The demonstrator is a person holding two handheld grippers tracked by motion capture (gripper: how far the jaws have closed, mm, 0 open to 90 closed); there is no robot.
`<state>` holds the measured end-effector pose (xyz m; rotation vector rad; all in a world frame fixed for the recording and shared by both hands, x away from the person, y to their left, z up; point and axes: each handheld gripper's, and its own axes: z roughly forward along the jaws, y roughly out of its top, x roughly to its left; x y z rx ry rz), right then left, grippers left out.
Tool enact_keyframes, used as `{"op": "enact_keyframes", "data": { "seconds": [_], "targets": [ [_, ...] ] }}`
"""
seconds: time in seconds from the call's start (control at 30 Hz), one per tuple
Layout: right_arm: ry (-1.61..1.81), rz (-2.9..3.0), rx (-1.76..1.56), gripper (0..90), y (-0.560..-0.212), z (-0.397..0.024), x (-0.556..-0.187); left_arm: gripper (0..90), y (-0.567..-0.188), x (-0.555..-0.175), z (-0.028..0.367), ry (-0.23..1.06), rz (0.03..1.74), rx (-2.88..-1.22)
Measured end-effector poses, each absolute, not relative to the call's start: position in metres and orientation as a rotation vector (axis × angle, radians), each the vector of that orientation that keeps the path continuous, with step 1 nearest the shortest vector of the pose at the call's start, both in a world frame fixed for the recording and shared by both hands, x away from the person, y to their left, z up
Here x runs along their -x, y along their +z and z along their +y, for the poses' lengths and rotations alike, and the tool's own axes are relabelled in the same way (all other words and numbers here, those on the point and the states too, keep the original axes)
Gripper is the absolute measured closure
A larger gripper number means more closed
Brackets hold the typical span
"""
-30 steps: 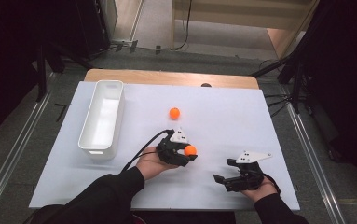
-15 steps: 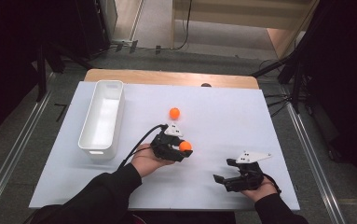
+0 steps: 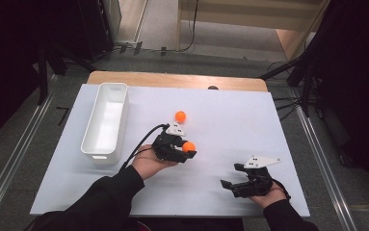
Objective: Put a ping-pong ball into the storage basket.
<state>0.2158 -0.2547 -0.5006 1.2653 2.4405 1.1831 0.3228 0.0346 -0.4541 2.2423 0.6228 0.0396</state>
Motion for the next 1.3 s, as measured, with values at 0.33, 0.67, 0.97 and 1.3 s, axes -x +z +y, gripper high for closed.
{"op": "enact_keyframes", "data": {
  "seconds": [0.33, 0.67, 0.97, 1.3],
  "targets": [
    [1.178, 2.442, -1.263, 13.1, -0.501, -0.255, -0.216, 50.0, -0.447, -0.323, 0.038, 0.052, 0.614, -2.249],
    [1.178, 2.442, -1.262, 13.1, -0.501, -0.254, -0.216, 50.1, -0.440, -0.323, 0.042, 0.070, 0.612, -2.255],
    [1.178, 2.442, -1.262, 13.1, -0.501, -0.254, -0.216, 50.0, -0.433, -0.326, 0.049, 0.070, 0.623, -2.259],
    [1.178, 2.440, -1.266, 13.1, -0.501, -0.254, -0.216, 50.1, -0.423, -0.325, 0.054, 0.073, 0.626, -2.250]
  ]
}}
